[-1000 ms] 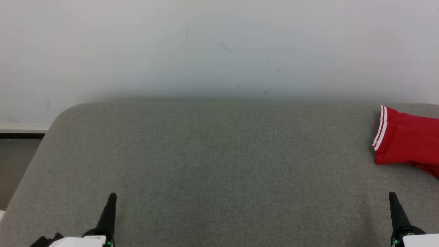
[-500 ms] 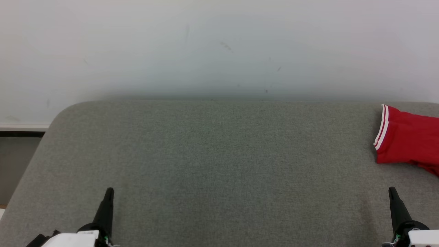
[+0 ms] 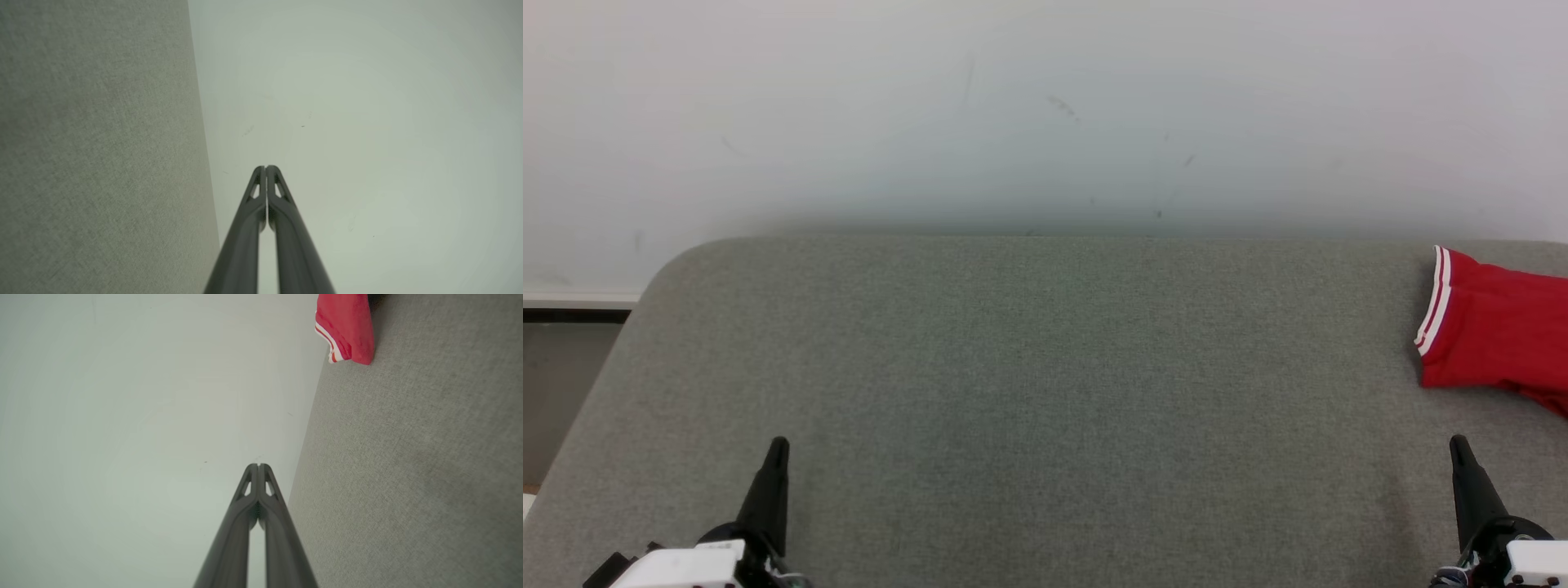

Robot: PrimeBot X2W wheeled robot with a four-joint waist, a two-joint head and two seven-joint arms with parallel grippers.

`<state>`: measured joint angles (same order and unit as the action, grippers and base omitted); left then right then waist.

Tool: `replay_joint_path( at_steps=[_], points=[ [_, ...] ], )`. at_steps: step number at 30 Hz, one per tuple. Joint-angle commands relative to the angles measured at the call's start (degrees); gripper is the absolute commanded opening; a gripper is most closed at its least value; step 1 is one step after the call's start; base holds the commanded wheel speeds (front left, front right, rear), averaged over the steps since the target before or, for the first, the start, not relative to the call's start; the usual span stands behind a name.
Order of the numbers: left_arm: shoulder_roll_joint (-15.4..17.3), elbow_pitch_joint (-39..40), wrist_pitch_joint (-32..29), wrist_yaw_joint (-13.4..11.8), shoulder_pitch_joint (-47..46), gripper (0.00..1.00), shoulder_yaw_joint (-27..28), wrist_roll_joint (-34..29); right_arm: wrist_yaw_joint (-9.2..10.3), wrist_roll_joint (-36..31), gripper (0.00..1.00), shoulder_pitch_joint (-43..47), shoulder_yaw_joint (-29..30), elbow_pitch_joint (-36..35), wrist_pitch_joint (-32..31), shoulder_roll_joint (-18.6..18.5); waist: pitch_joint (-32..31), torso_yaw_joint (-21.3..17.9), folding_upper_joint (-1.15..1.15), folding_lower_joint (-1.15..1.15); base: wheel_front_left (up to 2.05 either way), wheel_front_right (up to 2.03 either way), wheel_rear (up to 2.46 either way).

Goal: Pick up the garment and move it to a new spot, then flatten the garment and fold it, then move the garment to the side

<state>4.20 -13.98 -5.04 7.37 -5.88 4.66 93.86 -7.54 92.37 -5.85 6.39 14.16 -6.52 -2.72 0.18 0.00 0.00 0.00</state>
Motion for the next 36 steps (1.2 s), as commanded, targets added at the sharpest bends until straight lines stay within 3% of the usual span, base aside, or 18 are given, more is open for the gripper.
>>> replay_joint_path(
  at_steps=[1,36],
  points=[
    [0.02,-0.01,-0.23,0.22,-0.50,0.00,0.18,0.10,0.10,0.11,0.00,-0.80,0.27,-0.27,-0.19,-0.40,0.00,0.00,0.00,0.00,0.00,0.00,0.00],
    [-0.44,-0.03,-0.79,0.22,-0.57,0.00,0.89,-0.73,0.10,0.05,0.00,-0.80,0.30,-0.26,-0.22,-0.36,0.00,0.00,0.00,0.00,0.00,0.00,0.00]
  ],
)
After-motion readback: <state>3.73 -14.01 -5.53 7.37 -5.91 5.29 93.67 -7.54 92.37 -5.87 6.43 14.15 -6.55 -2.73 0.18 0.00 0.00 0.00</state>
